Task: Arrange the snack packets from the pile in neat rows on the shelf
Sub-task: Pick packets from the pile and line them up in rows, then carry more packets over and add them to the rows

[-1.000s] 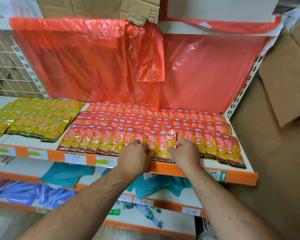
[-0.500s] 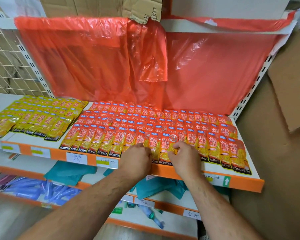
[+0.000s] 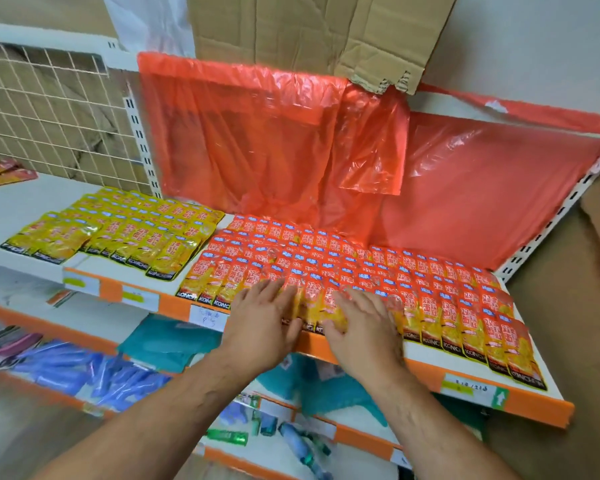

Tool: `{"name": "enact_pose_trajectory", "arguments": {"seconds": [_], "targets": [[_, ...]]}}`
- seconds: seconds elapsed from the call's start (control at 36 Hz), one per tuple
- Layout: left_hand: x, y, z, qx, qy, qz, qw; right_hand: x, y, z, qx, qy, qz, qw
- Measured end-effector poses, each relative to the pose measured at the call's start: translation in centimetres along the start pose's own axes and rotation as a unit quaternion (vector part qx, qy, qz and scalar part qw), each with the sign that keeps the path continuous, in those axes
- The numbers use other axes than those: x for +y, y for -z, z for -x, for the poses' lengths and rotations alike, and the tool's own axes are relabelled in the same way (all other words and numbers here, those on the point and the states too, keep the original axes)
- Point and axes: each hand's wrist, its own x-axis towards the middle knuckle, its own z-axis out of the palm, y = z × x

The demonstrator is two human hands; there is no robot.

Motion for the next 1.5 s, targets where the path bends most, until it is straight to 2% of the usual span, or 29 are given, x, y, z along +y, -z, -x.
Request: {"name": "enact_pose_trajectory", "arguments": {"seconds": [0.17, 0.33, 0.64, 0.97, 1.11, 1.25, 1.5], "targets": [[-8.1, 1.6, 2.8, 0.028, 0.020, 0.027, 0.999, -8.1, -3.0, -0.9, -0.012, 0.052, -0.021, 0.998], [-18.9, 4.3, 6.1, 0.059, 0.047, 0.043, 0.996, -19.3, -6.4, -1.3, -0.014, 0.107, -0.029, 0.994], [-35.2, 8.3, 10.6, 0.043, 0.136, 0.029, 0.989, -36.6, -13.2, -3.8, -0.001, 0.186, -0.077, 0.980], [-47.4, 9.2, 7.6, 0.087, 0.154, 0.018, 0.984, -47.9, -19.0, -12.5, -0.030, 0.241, -0.123, 0.962], [-53.1, 9.6, 5.2, 0.068, 0.208, 0.011, 0.976, -52.6, -21.8, -17.7, -0.057, 0.262, -0.143, 0.953], [-58.3, 11.3, 2.7, 0.084, 0.237, -0.015, 0.968, -57.5, -22.1, -22.5, -0.086, 0.282, -0.148, 0.944], [-65.7, 10.0, -1.6, 0.025, 0.267, 0.030, 0.963, -62.7, -25.8, -28.1, -0.129, 0.286, -0.112, 0.943]]}}
